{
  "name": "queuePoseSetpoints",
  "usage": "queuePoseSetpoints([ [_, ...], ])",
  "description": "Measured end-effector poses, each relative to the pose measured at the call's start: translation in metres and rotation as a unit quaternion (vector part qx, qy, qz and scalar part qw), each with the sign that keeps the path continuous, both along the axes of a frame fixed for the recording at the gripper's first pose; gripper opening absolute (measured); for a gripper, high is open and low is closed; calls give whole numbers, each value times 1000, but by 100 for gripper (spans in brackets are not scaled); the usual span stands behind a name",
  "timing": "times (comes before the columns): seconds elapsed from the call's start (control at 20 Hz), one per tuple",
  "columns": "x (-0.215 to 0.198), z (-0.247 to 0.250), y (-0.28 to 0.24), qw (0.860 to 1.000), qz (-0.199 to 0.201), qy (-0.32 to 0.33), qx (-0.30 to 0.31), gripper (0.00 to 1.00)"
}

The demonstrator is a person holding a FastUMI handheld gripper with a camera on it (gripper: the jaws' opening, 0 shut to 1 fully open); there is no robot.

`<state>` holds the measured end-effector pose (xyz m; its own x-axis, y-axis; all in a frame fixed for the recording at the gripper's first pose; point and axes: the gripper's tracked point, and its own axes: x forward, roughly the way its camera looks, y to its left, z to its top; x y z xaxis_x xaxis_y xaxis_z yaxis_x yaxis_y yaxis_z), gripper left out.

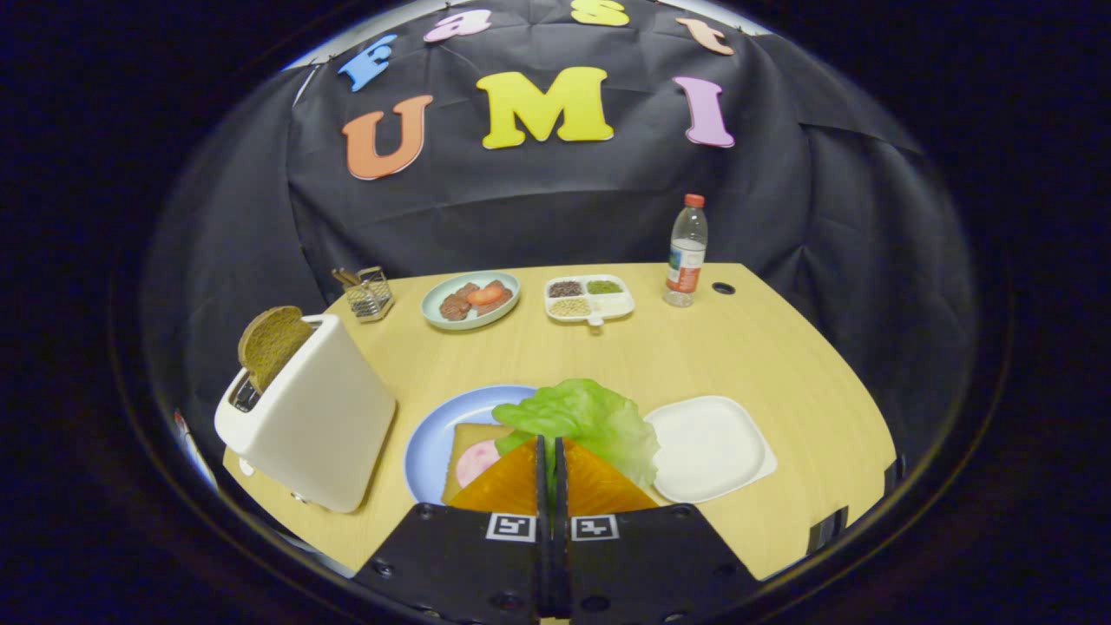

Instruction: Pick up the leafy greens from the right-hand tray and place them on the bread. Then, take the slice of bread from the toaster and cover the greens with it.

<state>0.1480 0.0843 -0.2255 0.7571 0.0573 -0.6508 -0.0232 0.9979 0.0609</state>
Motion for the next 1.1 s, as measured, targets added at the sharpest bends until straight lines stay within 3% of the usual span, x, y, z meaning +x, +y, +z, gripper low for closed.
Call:
queuePoseSetpoints([
  [0.25, 0, -43, 55, 999, 23, 34, -6, 0],
  [0.7, 16, -91, 59, 997, 10, 74, -17, 1],
  [0.75, 16, -92, 56, 997, 11, 73, -24, 12],
  [0.8, 15, -92, 56, 997, 15, 73, -29, 15],
  [0.85, 15, -91, 55, 997, 16, 72, -32, 28],
  [0.95, 12, -89, 52, 997, 12, 71, -30, 30],
  [1.1, 7, -77, 50, 997, 11, 66, -36, 47],
])
